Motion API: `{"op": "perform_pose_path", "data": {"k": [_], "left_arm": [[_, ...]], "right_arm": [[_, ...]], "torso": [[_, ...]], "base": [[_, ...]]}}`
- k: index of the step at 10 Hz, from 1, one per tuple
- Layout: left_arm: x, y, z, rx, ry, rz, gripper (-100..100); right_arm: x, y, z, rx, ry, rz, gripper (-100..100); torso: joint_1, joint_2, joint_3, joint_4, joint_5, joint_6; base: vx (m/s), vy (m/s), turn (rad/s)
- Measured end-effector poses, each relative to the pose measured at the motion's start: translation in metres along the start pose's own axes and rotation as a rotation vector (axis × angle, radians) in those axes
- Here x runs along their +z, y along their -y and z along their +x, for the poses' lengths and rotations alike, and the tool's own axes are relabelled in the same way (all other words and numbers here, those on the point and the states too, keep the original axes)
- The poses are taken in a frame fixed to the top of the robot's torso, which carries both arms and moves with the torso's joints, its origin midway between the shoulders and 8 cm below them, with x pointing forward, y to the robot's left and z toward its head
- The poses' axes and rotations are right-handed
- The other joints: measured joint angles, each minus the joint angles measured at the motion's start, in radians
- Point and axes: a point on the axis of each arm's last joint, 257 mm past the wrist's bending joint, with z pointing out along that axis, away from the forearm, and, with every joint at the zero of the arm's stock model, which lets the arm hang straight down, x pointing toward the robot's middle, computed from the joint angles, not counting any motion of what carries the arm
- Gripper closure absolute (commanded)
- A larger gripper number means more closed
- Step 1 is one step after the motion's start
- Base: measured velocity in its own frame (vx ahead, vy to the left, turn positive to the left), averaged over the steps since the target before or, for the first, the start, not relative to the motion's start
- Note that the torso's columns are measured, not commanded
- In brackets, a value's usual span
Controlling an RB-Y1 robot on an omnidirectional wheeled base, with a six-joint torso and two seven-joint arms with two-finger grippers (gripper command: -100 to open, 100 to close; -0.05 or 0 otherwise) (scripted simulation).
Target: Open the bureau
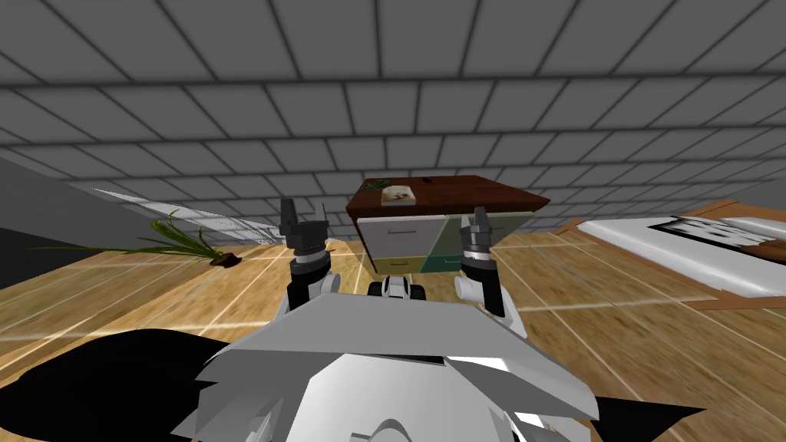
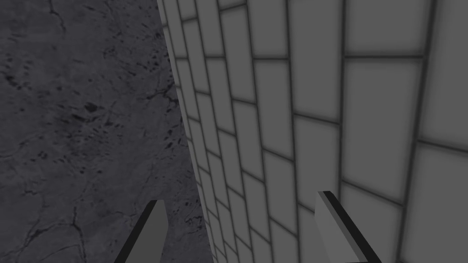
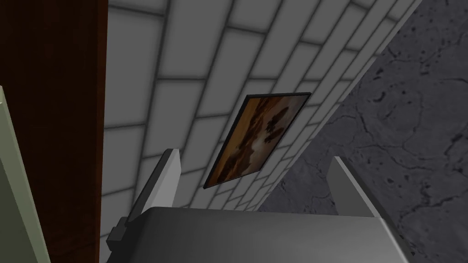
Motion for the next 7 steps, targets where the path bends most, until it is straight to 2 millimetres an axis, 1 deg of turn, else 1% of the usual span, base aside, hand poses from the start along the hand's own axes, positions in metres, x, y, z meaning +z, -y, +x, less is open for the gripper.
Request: {"op": "perform_pose_path", "data": {"k": [2, 3, 7], "left_arm": [[0.000, 0.000, 0.000, 0.000, 0.000, 0.000, 0], [0.000, 0.000, 0.000, 0.000, 0.000, 0.000, 0], [0.000, 0.000, 0.000, 0.000, 0.000, 0.000, 0]], "right_arm": [[0.002, 0.002, 0.007, -0.066, -0.030, -0.009, -100], [0.002, 0.005, 0.014, -0.111, -0.054, -0.018, -100], [0.006, 0.009, 0.029, -0.263, -0.110, -0.048, -100]], "torso": [[-0.003, 0.000, 0.000, 0.000, -0.001, 0.000], [-0.001, 0.001, 0.000, 0.000, -0.001, 0.000], [-0.001, 0.000, 0.000, 0.000, -0.001, 0.000]], "base": [[-0.021, 0.061, -0.070], [-0.017, 0.057, -0.031], [-0.015, 0.052, -0.045]]}}
